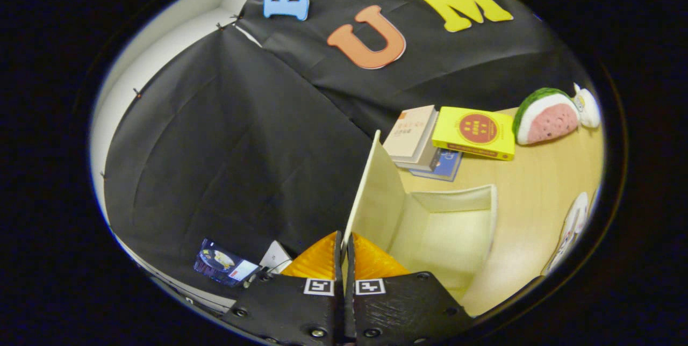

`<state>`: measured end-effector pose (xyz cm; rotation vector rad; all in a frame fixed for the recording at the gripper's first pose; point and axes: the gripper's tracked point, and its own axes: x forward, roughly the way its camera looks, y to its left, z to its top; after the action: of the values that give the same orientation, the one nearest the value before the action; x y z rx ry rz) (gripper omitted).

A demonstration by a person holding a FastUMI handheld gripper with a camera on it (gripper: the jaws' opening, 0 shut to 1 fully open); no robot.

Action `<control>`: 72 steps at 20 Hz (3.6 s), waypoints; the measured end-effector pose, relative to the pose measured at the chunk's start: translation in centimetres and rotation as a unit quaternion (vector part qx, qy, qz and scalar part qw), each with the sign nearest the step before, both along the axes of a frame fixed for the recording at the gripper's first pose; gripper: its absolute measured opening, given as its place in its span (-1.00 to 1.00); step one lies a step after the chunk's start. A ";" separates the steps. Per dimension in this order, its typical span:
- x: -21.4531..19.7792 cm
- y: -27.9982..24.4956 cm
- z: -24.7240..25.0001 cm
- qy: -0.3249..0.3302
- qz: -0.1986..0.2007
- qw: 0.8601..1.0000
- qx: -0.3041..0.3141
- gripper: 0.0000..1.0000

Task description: Open the storage box then place both shoes into the box .Put the left shoe in first, then the right shoe, with the right side of both shoes facing outward in a uniform manner.

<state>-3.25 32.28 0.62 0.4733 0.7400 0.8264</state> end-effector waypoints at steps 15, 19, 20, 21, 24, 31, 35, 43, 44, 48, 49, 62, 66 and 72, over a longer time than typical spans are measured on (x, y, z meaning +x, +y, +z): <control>2.5 2.6 2.5 -0.175 -0.042 0.979 -0.091 0.78; 3.5 -5.1 1.6 -0.186 -0.111 0.970 -0.110 0.83; 3.6 -7.5 1.4 -0.193 -0.130 0.965 -0.118 0.82; 3.7 -10.1 1.3 -0.199 -0.150 0.960 -0.128 0.82; 3.7 -18.8 -0.2 -0.207 -0.211 0.942 -0.159 0.83; 1.7 -36.0 -12.2 -0.130 -0.305 0.908 -0.257 0.84; 0.7 -41.1 -22.9 -0.024 -0.320 0.903 -0.286 0.85; 5.0 -42.5 -32.5 0.065 -0.279 0.900 -0.329 0.58; 5.5 -42.4 -33.3 0.079 -0.276 0.900 -0.328 0.46; 6.8 -41.8 -34.7 0.143 -0.273 0.907 -0.289 -0.11; 6.8 -41.5 -35.4 0.154 -0.272 0.908 -0.280 -0.14; 6.1 -39.1 -33.3 0.246 -0.270 0.909 -0.200 -1.00; 5.3 -36.4 -30.3 0.256 -0.279 0.914 -0.145 -1.00; 3.9 -31.1 -23.1 0.227 -0.292 0.923 -0.102 -1.00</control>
<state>0.64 1.20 -22.43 0.6635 1.0299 0.0682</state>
